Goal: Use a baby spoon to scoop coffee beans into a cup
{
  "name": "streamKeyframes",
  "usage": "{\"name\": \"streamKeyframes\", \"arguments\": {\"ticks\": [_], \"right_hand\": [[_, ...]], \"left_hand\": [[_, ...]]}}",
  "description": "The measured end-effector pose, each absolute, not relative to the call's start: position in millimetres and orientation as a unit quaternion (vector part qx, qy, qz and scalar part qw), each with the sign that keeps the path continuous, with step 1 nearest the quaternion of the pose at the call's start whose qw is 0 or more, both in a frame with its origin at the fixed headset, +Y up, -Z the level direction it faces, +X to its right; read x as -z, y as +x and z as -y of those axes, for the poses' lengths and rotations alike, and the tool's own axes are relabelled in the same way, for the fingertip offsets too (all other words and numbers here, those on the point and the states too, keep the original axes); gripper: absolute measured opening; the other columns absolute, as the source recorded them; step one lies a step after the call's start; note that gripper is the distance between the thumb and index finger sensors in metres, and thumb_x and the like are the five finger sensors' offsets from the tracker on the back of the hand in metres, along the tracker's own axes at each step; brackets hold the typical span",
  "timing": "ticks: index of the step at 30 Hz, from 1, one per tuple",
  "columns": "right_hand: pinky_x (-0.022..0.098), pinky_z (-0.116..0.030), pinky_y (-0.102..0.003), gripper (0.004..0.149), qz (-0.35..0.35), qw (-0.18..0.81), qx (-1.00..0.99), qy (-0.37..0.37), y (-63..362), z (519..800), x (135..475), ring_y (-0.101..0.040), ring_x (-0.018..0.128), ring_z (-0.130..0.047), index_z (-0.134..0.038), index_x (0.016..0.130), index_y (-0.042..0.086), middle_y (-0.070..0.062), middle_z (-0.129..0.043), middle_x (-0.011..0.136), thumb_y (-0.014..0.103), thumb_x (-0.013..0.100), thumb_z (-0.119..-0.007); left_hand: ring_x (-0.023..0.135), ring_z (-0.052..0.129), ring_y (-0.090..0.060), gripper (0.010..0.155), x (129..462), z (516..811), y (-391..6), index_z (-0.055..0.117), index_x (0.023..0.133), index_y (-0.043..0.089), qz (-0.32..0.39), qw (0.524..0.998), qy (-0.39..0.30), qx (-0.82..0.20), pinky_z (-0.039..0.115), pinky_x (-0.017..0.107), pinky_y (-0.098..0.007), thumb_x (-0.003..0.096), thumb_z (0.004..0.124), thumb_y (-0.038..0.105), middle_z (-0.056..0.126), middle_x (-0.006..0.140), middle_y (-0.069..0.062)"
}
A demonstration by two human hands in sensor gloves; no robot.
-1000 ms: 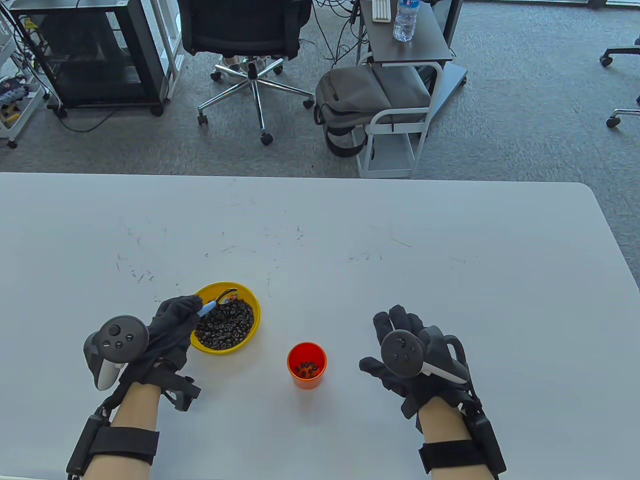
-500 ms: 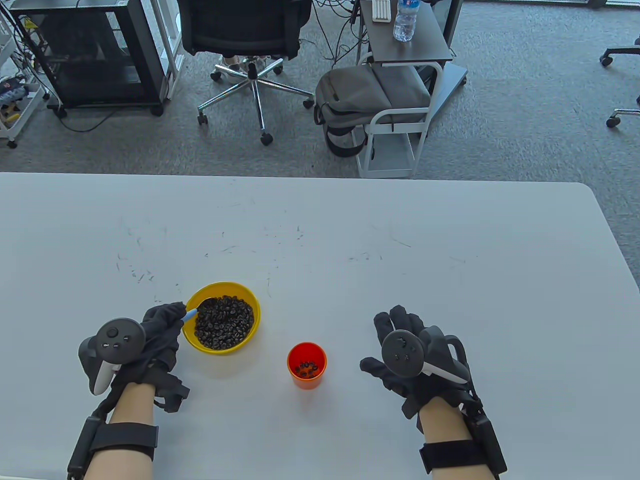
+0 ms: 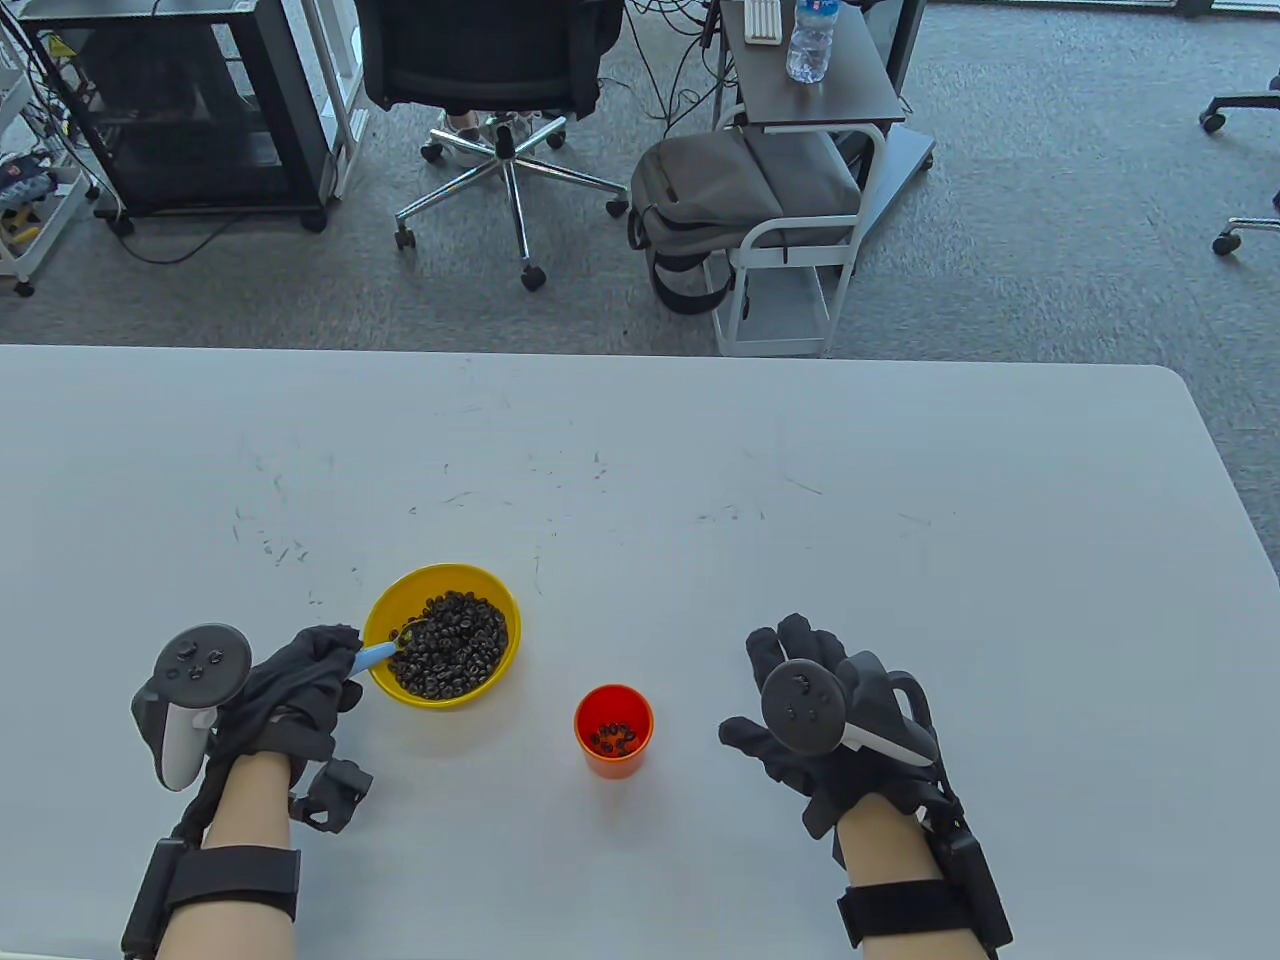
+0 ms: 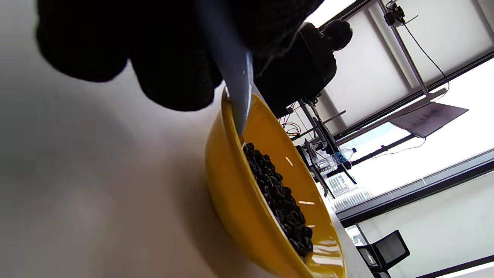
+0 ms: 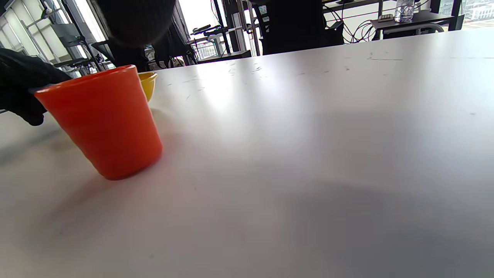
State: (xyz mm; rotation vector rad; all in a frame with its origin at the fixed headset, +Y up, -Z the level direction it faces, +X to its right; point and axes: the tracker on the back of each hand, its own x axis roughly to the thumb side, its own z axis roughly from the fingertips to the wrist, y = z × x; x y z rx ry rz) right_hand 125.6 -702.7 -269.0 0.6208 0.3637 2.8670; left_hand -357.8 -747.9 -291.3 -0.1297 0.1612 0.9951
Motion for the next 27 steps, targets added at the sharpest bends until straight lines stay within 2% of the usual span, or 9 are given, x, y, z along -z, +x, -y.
{"name": "streamKeyframes", "arguments": {"ticks": [10,16,21,27], "right_hand": [[0.061,-0.046,-0.077,0.087,-0.128,0.093,-0.965,0.209,125,703,269,-0.067,0.09,-0.035,-0.029,0.109,-0.002,-0.041,-0.023,0.108,0.055,0.056,-0.066],[0.061,-0.046,-0.077,0.086,-0.132,0.091,-0.965,0.208,125,703,269,-0.067,0.09,-0.035,-0.029,0.109,-0.002,-0.041,-0.024,0.108,0.055,0.056,-0.066],[0.061,-0.046,-0.077,0.086,-0.132,0.092,-0.965,0.208,125,703,269,-0.067,0.09,-0.035,-0.029,0.109,-0.002,-0.041,-0.023,0.108,0.055,0.056,-0.066],[0.061,-0.046,-0.077,0.086,-0.13,0.095,-0.965,0.209,125,702,269,-0.067,0.09,-0.035,-0.029,0.11,-0.002,-0.041,-0.023,0.108,0.055,0.056,-0.066]], "left_hand": [[0.054,0.098,-0.041,0.043,290,752,-357,0.074,0.097,-0.004,-0.088,0.857,-0.084,-0.5,0.081,0.045,-0.061,0.0577,0.068,0.013,0.082,0.085,-0.034],[0.056,0.096,-0.04,0.043,288,762,-362,0.072,0.098,-0.002,-0.114,0.815,-0.095,-0.56,0.08,0.047,-0.061,0.0581,0.065,0.012,0.08,0.087,-0.033],[0.056,0.095,-0.039,0.043,286,763,-368,0.071,0.098,-0.001,-0.123,0.797,-0.085,-0.585,0.08,0.048,-0.061,0.0581,0.064,0.012,0.079,0.088,-0.032],[0.056,0.095,-0.038,0.043,287,753,-367,0.071,0.098,0.0,-0.101,0.789,-0.06,-0.603,0.08,0.048,-0.06,0.0584,0.064,0.013,0.08,0.088,-0.031]]}}
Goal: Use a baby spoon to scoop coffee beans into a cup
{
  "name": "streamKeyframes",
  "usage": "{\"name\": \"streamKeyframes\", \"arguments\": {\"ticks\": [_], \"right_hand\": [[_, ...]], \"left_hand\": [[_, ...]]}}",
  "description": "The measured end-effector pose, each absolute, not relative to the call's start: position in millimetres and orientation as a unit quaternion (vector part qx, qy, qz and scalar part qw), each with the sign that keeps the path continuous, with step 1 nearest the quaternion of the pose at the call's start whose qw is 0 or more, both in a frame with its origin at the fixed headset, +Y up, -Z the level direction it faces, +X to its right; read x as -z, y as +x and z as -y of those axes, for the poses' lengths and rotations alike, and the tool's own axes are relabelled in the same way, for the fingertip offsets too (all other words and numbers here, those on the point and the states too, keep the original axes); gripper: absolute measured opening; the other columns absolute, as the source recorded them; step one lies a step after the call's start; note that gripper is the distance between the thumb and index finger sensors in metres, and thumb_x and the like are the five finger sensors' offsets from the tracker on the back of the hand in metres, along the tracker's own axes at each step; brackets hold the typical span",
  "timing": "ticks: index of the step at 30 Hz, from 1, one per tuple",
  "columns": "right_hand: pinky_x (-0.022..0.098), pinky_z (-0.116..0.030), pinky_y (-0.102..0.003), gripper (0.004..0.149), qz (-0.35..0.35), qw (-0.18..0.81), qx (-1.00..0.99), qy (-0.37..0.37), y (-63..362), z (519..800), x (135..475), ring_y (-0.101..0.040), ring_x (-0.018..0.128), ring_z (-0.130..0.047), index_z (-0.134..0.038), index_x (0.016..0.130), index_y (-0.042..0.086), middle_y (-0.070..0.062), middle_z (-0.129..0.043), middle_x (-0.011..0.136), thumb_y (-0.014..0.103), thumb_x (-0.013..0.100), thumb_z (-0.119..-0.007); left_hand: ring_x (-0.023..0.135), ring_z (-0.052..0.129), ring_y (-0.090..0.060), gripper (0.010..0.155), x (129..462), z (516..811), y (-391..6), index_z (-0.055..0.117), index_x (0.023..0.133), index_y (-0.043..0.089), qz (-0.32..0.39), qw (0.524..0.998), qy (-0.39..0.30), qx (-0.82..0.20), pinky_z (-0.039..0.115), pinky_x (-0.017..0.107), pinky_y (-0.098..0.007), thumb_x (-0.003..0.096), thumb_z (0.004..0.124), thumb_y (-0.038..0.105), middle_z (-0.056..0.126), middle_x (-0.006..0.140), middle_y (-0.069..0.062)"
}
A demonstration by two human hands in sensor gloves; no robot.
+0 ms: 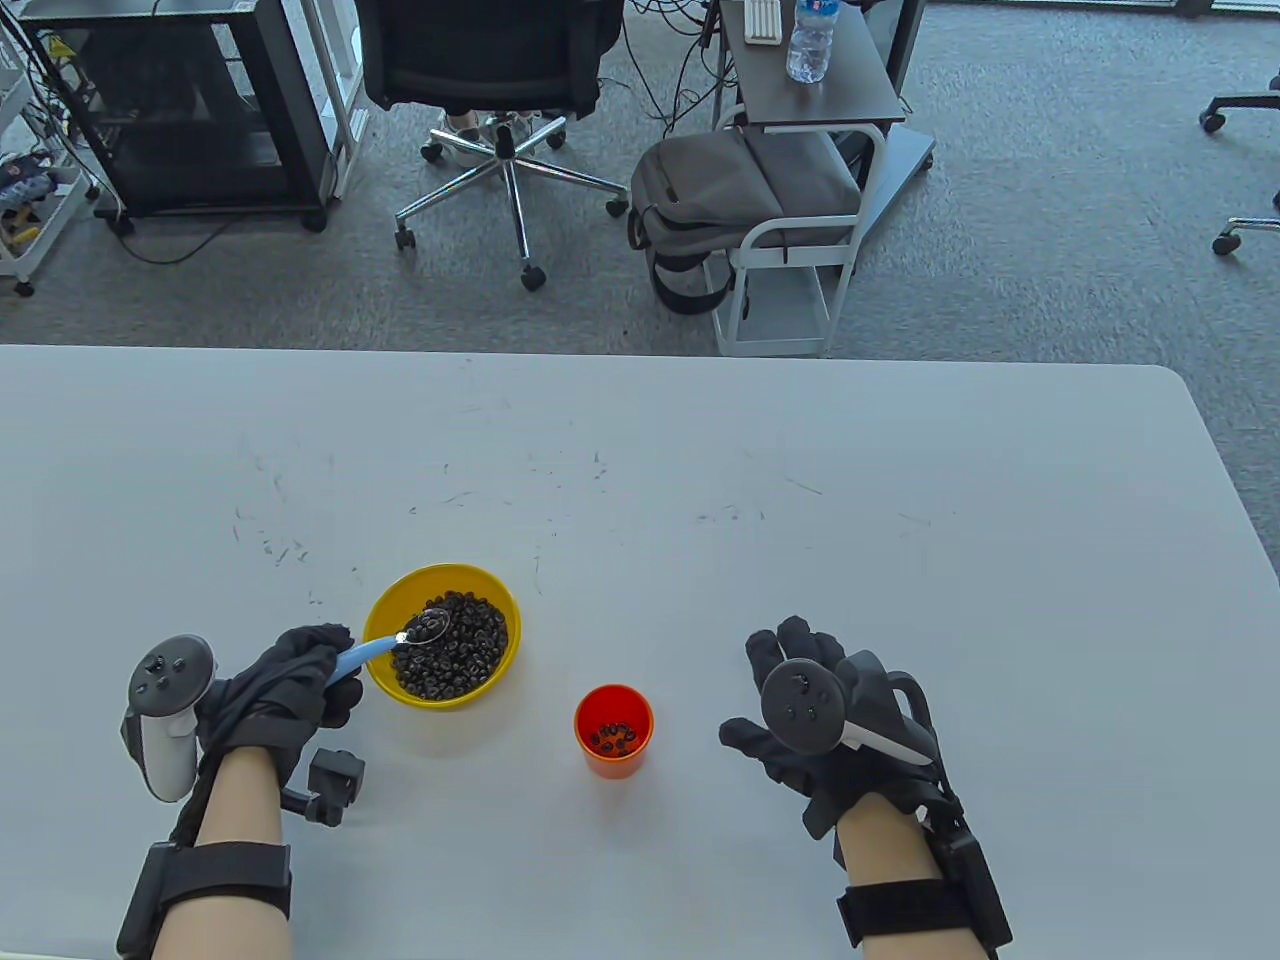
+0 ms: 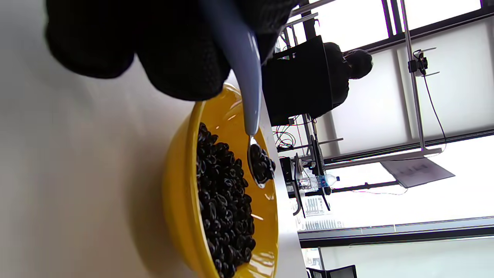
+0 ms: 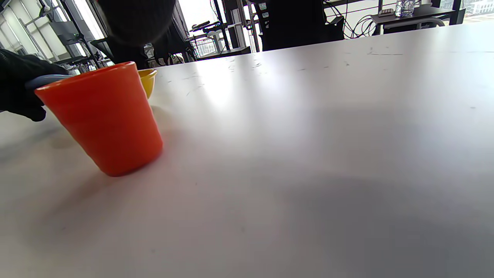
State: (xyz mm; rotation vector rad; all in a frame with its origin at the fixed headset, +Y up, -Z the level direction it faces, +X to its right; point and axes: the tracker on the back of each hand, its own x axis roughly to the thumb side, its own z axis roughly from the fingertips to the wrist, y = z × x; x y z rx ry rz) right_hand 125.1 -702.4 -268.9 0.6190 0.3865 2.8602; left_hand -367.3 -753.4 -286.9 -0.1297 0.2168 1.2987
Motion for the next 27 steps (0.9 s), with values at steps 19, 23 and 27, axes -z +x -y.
{"name": "streamKeyframes", "arguments": {"ticks": [19,23,27], "right_hand": [[0.061,-0.046,-0.077,0.086,-0.128,0.098,-0.964,0.21,125,702,269,-0.067,0.09,-0.035,-0.029,0.11,-0.002,-0.041,-0.024,0.108,0.055,0.056,-0.066],[0.061,-0.046,-0.077,0.086,-0.128,0.098,-0.964,0.21,125,702,269,-0.067,0.09,-0.035,-0.029,0.109,-0.002,-0.041,-0.023,0.108,0.055,0.056,-0.066],[0.061,-0.046,-0.077,0.086,-0.129,0.099,-0.964,0.211,126,702,269,-0.067,0.09,-0.035,-0.029,0.109,-0.002,-0.041,-0.024,0.108,0.055,0.056,-0.066]], "left_hand": [[0.053,0.097,-0.035,0.043,289,718,-304,0.07,0.099,0.0,0.053,0.789,-0.089,-0.606,0.083,0.047,-0.057,0.0592,0.063,0.014,0.081,0.087,-0.031],[0.053,0.097,-0.034,0.043,287,715,-284,0.07,0.099,0.0,0.089,0.79,-0.108,-0.597,0.083,0.047,-0.057,0.0593,0.063,0.014,0.08,0.087,-0.031],[0.054,0.097,-0.034,0.043,283,713,-265,0.07,0.099,0.0,0.12,0.797,-0.124,-0.579,0.083,0.047,-0.057,0.0594,0.063,0.014,0.08,0.087,-0.031]]}}
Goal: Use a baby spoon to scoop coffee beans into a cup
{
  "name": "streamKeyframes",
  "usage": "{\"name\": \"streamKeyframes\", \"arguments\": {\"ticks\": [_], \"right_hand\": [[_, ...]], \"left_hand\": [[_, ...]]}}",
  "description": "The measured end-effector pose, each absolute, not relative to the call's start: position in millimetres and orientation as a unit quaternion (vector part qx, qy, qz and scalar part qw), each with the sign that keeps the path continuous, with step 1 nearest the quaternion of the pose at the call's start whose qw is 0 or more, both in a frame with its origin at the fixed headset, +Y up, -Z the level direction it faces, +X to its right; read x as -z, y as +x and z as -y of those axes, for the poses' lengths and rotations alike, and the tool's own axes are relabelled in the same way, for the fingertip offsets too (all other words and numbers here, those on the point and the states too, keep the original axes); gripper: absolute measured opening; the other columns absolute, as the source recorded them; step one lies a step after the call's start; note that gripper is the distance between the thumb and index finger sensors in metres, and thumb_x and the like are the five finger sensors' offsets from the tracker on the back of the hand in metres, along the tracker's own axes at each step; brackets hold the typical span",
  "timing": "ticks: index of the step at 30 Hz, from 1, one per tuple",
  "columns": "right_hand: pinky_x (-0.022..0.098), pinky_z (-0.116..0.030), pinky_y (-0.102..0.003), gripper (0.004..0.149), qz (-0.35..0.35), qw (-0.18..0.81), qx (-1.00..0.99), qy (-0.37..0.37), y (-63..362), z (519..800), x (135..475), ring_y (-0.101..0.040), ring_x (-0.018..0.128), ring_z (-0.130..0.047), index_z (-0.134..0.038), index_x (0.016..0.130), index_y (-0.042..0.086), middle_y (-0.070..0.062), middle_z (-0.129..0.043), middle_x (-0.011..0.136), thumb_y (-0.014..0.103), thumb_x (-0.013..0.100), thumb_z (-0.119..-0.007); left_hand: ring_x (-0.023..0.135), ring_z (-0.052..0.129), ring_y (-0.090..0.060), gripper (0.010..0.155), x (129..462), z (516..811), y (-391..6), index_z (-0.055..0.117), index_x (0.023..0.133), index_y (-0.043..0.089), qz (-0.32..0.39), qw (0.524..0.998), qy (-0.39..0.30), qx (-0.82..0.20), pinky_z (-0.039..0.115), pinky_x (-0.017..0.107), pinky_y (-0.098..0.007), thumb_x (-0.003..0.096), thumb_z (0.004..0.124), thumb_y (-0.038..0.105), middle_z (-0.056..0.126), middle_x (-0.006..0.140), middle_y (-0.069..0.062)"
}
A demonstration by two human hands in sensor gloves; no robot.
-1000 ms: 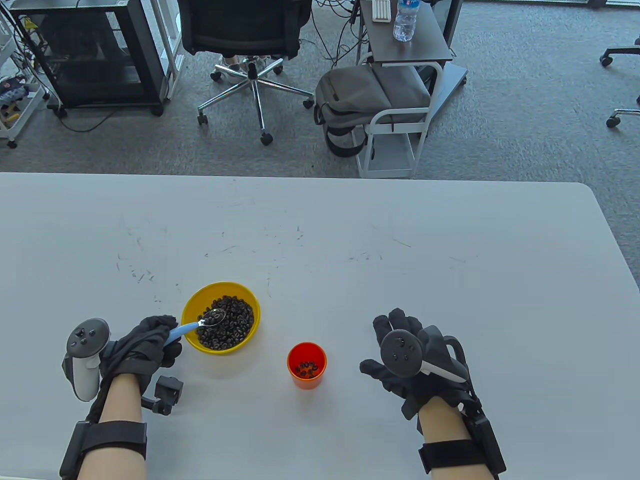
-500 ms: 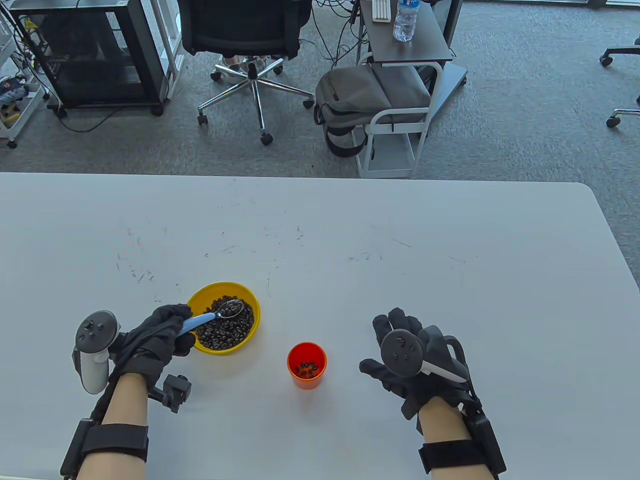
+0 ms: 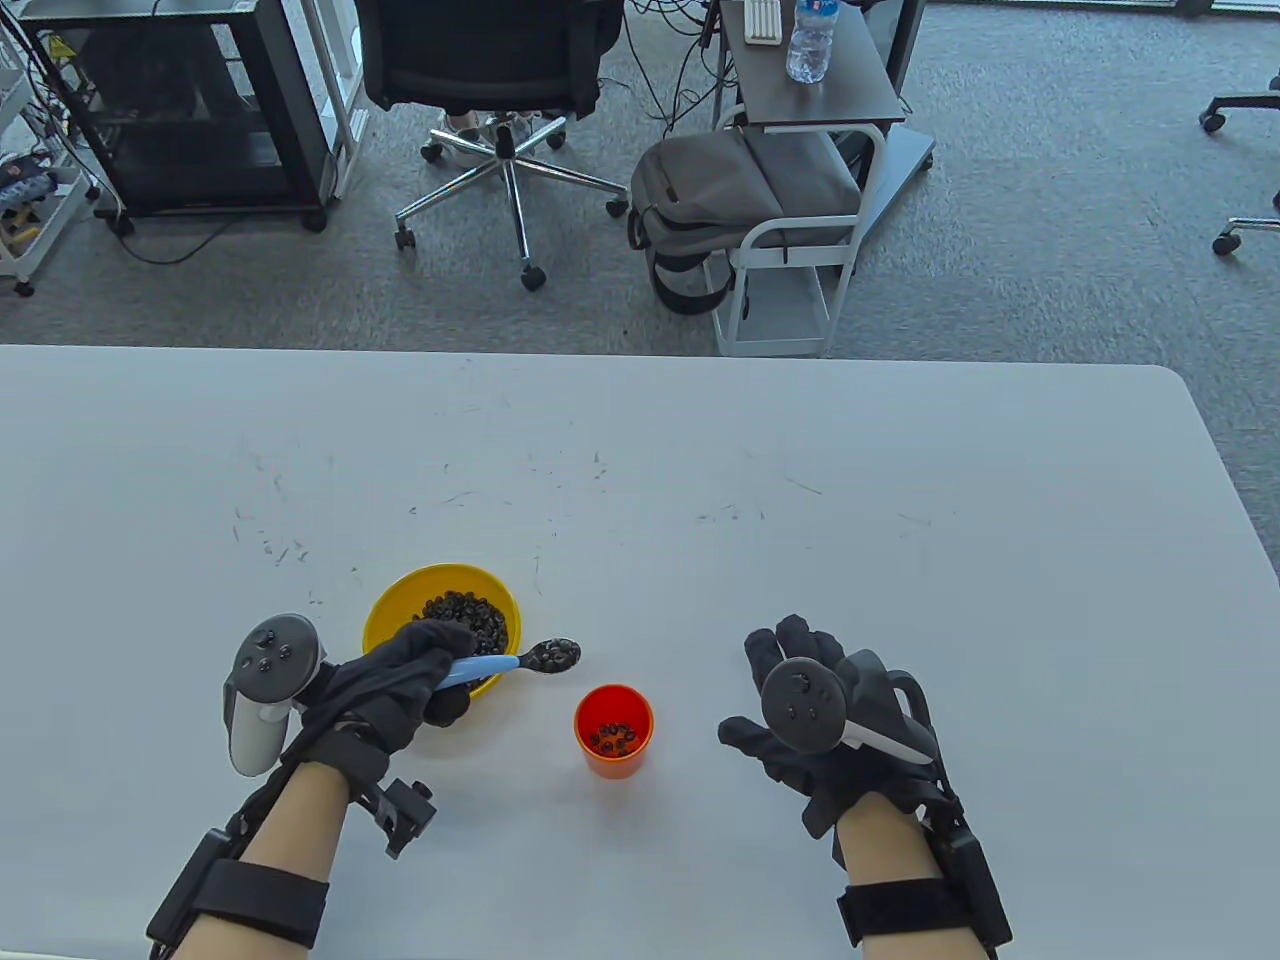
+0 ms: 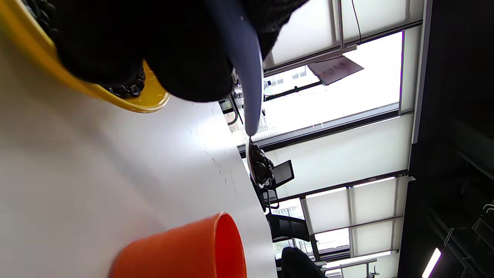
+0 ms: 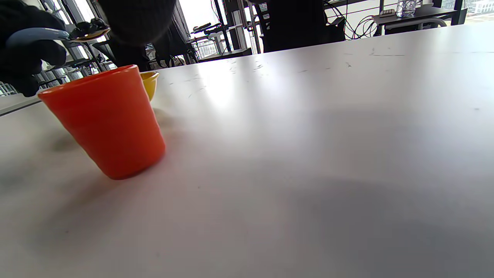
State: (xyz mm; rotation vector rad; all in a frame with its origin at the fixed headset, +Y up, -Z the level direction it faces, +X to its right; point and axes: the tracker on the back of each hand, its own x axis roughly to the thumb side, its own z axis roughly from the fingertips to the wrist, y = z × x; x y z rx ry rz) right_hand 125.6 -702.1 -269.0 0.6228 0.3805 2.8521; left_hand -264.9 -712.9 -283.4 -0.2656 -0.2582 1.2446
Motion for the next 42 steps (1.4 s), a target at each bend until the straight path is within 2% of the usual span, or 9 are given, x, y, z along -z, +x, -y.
{"name": "streamKeyframes", "arguments": {"ticks": [9,15,19,24,32,42], "right_hand": [[0.061,-0.046,-0.077,0.086,-0.128,0.101,-0.964,0.212,125,702,269,-0.067,0.09,-0.035,-0.029,0.109,-0.002,-0.041,-0.024,0.108,0.055,0.056,-0.066],[0.061,-0.046,-0.077,0.086,-0.128,0.101,-0.964,0.212,125,702,269,-0.067,0.09,-0.035,-0.029,0.109,-0.002,-0.041,-0.024,0.108,0.055,0.056,-0.066],[0.061,-0.046,-0.077,0.086,-0.128,0.1,-0.963,0.213,125,702,269,-0.067,0.09,-0.035,-0.029,0.109,-0.002,-0.041,-0.024,0.108,0.055,0.056,-0.066],[0.062,-0.046,-0.077,0.086,-0.126,0.1,-0.964,0.213,125,702,269,-0.067,0.09,-0.035,-0.029,0.109,-0.002,-0.041,-0.023,0.108,0.055,0.056,-0.066],[0.061,-0.046,-0.077,0.086,-0.126,0.101,-0.964,0.213,125,702,268,-0.067,0.09,-0.035,-0.029,0.11,-0.002,-0.041,-0.024,0.108,0.055,0.056,-0.066],[0.061,-0.046,-0.077,0.086,-0.124,0.103,-0.964,0.212,126,701,268,-0.067,0.09,-0.035,-0.029,0.109,-0.002,-0.041,-0.023,0.108,0.055,0.056,-0.066]], "left_hand": [[0.058,0.097,-0.035,0.043,278,716,-238,0.069,0.1,0.002,0.187,0.813,-0.149,-0.531,0.083,0.05,-0.057,0.06,0.063,0.014,0.078,0.09,-0.03],[0.065,0.096,-0.037,0.043,274,710,-229,0.071,0.1,0.004,0.234,0.835,-0.126,-0.481,0.082,0.055,-0.058,0.0594,0.065,0.014,0.076,0.095,-0.028],[0.068,0.095,-0.037,0.042,274,708,-232,0.072,0.1,0.005,0.238,0.841,-0.109,-0.474,0.081,0.057,-0.058,0.0592,0.067,0.014,0.075,0.096,-0.028],[0.069,0.095,-0.037,0.042,277,704,-246,0.072,0.1,0.004,0.216,0.842,-0.077,-0.488,0.081,0.057,-0.058,0.0592,0.067,0.015,0.075,0.096,-0.028],[0.071,0.095,-0.039,0.043,284,702,-290,0.073,0.1,0.003,0.137,0.871,0.004,-0.471,0.08,0.058,-0.058,0.0589,0.069,0.014,0.073,0.097,-0.03],[0.076,0.091,-0.042,0.043,288,722,-337,0.075,0.099,0.003,0.025,0.906,0.043,-0.421,0.078,0.06,-0.06,0.0577,0.073,0.013,0.068,0.099,-0.031]]}}
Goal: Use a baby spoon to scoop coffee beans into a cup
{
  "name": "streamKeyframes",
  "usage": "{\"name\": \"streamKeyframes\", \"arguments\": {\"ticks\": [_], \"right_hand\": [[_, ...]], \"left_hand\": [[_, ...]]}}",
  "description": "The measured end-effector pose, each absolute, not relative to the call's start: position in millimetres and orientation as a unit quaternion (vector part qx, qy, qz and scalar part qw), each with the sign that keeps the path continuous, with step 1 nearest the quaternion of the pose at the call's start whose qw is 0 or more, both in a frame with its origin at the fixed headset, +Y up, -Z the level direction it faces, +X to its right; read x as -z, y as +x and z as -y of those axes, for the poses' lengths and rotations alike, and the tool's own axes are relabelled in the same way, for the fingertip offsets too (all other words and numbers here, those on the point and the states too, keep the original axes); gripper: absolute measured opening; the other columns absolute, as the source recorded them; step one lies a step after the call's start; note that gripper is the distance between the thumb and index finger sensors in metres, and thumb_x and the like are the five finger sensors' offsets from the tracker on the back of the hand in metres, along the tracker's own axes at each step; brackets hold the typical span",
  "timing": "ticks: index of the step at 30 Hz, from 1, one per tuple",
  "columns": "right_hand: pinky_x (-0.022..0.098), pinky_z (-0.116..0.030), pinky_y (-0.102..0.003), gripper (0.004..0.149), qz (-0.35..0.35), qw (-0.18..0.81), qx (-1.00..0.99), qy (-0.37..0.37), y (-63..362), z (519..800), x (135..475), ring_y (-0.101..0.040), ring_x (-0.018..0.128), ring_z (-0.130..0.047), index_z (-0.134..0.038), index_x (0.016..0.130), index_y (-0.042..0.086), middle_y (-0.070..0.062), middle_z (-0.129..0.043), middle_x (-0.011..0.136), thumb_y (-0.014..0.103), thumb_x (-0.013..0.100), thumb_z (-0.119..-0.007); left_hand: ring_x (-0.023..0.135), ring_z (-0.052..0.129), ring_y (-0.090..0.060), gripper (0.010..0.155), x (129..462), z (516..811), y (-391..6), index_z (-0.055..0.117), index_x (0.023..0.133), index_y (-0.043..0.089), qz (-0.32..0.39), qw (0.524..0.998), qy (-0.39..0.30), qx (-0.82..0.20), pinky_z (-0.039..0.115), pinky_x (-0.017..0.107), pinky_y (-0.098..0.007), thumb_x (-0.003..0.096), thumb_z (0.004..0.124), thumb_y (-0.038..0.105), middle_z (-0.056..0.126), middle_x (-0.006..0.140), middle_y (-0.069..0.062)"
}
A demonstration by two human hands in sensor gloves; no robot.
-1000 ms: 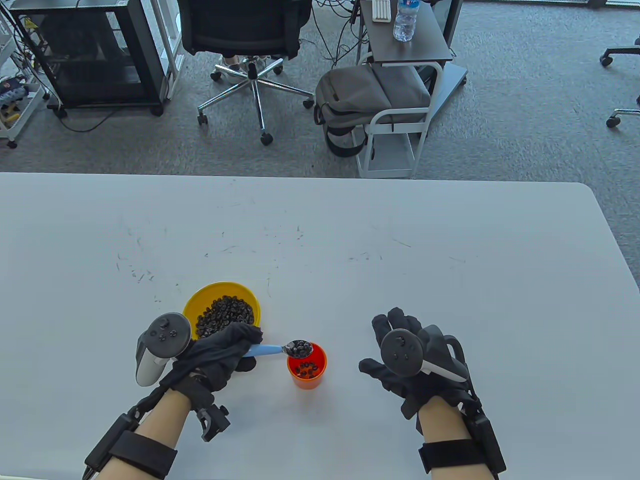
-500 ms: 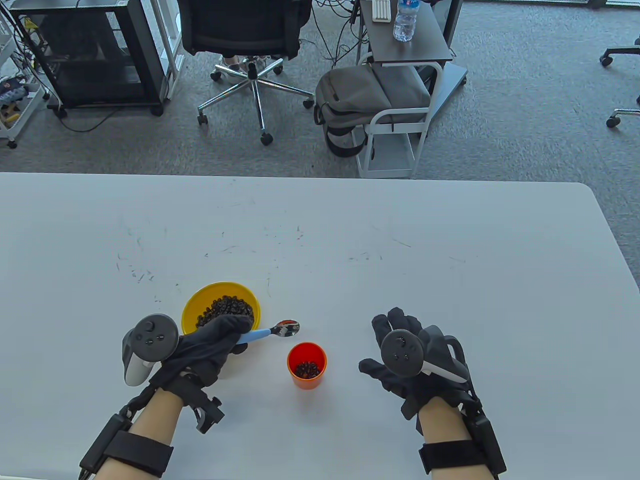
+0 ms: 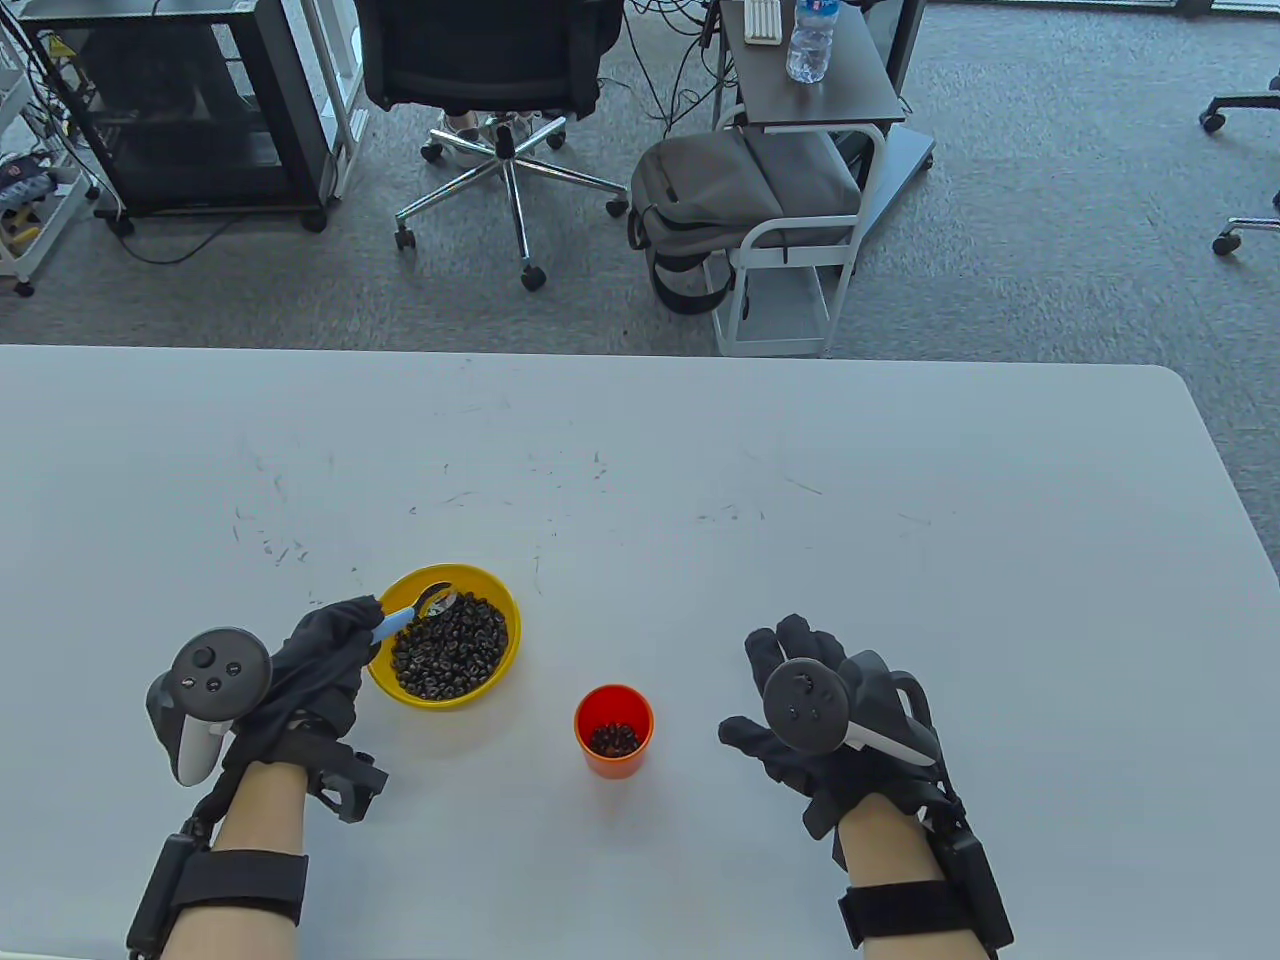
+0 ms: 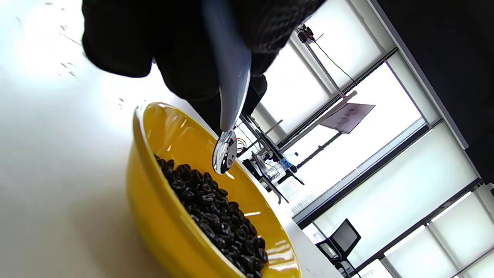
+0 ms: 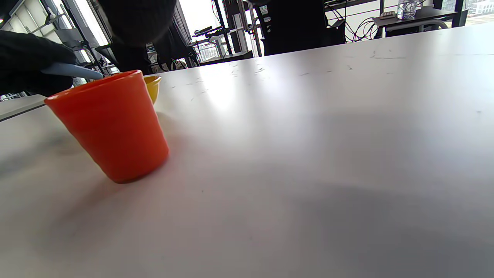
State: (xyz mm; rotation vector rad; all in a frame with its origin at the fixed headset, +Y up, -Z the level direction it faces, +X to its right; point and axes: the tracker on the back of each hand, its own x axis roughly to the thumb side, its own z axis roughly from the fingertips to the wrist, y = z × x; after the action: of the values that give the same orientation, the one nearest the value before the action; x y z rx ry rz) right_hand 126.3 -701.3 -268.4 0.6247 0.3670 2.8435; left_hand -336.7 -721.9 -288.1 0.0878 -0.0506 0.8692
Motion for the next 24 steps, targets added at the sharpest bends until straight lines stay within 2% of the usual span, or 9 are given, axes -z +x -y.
{"name": "streamKeyframes", "arguments": {"ticks": [10,24], "right_hand": [[0.061,-0.046,-0.077,0.086,-0.125,0.103,-0.964,0.211,127.2,701.2,268.2,-0.067,0.09,-0.035,-0.029,0.109,-0.002,-0.041,-0.024,0.108,0.055,0.056,-0.066],[0.061,-0.046,-0.077,0.086,-0.131,0.1,-0.963,0.211,125.9,701.5,268.2,-0.067,0.09,-0.036,-0.03,0.109,-0.002,-0.041,-0.024,0.108,0.054,0.056,-0.066]], "left_hand": [[0.077,0.091,-0.042,0.042,288.1,731.6,-342.8,0.077,0.098,0.005,0.003,0.92,0.043,-0.39,0.078,0.06,-0.06,0.0572,0.074,0.013,0.068,0.099,-0.03],[0.06,0.103,-0.041,0.041,288.8,732.6,-345.8,0.086,0.094,0.002,-0.011,0.913,0.005,-0.409,0.084,0.049,-0.06,0.0552,0.078,0.014,0.084,0.089,-0.032]]}}
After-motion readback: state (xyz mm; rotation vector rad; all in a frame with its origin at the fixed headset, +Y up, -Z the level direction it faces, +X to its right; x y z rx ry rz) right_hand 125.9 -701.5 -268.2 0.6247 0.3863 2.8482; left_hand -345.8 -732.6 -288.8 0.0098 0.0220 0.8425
